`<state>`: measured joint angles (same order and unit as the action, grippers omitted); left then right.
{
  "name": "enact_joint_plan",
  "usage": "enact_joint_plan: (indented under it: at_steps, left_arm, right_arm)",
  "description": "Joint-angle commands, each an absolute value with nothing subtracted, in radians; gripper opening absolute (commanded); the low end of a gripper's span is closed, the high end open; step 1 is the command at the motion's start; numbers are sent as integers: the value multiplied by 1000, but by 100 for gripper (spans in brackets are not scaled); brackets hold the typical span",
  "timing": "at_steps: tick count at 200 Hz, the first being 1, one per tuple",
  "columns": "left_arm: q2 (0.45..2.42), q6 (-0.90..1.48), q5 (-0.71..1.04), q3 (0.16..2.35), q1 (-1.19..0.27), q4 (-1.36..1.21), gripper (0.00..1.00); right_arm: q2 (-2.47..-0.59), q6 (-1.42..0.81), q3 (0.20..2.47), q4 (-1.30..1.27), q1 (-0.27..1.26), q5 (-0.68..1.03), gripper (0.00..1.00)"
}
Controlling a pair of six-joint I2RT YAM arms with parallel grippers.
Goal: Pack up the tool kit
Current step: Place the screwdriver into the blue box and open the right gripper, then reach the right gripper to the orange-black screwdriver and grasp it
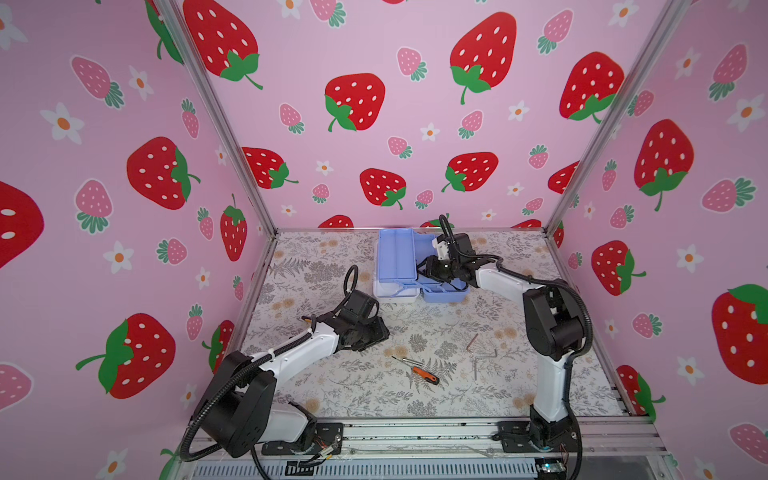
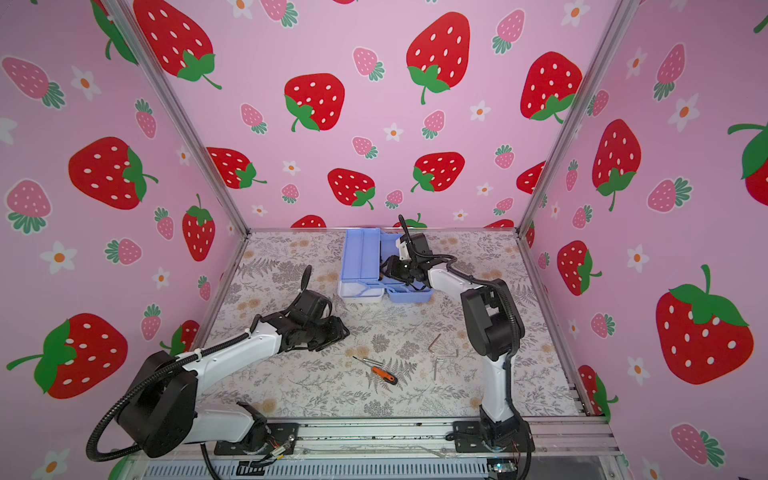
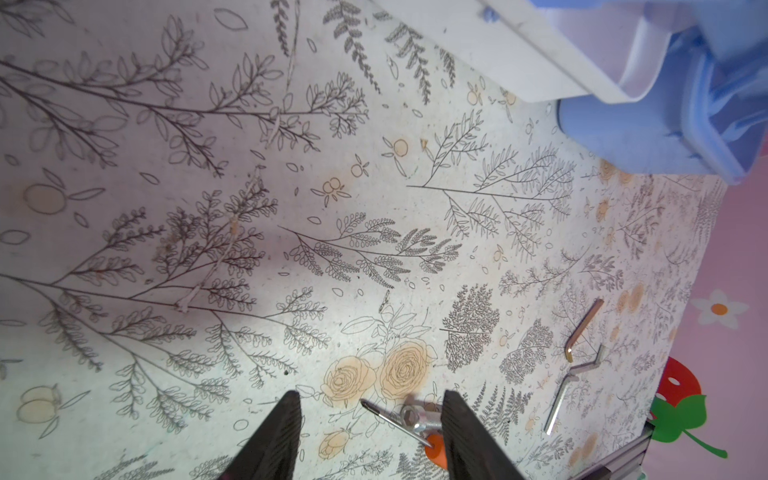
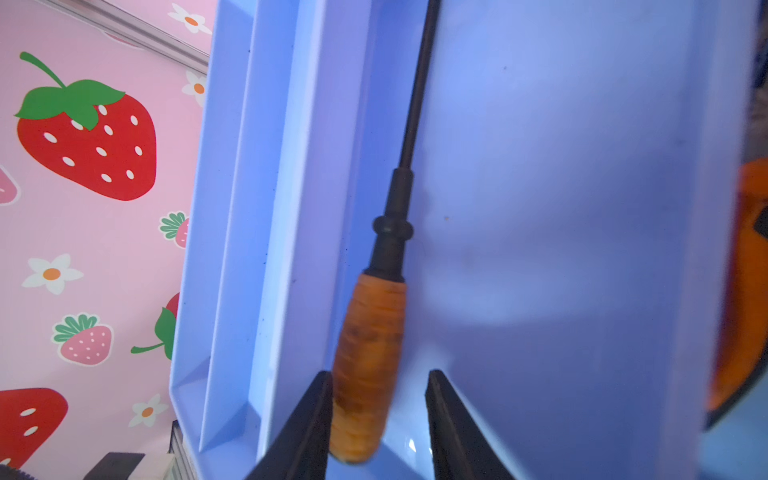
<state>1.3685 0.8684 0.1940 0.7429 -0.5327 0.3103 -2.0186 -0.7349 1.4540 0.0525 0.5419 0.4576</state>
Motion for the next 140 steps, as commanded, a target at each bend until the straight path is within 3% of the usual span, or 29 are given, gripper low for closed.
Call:
enact_joint_plan:
  at_steps: [1, 39, 80, 113, 140]
  left_arm:
    - [1370, 869, 199, 727, -528, 309, 58]
    - [1370, 877, 198, 714, -529, 313, 58]
    - [1389, 886, 191, 707, -534, 326, 56]
    - [1411, 891, 175, 721, -534, 337, 56]
    - [1439, 850, 143, 801, -527, 410, 55]
  right_arm:
    - [-2015, -717, 1482, 55, 557, 456, 44]
    - [-1913, -637, 1428, 93, 558, 381, 42]
    - [-1596, -514, 1188, 73, 579, 191, 39]
    - [-1278, -353, 948, 115, 730, -95, 39]
    - [-1139, -266, 793, 177, 868, -155, 42]
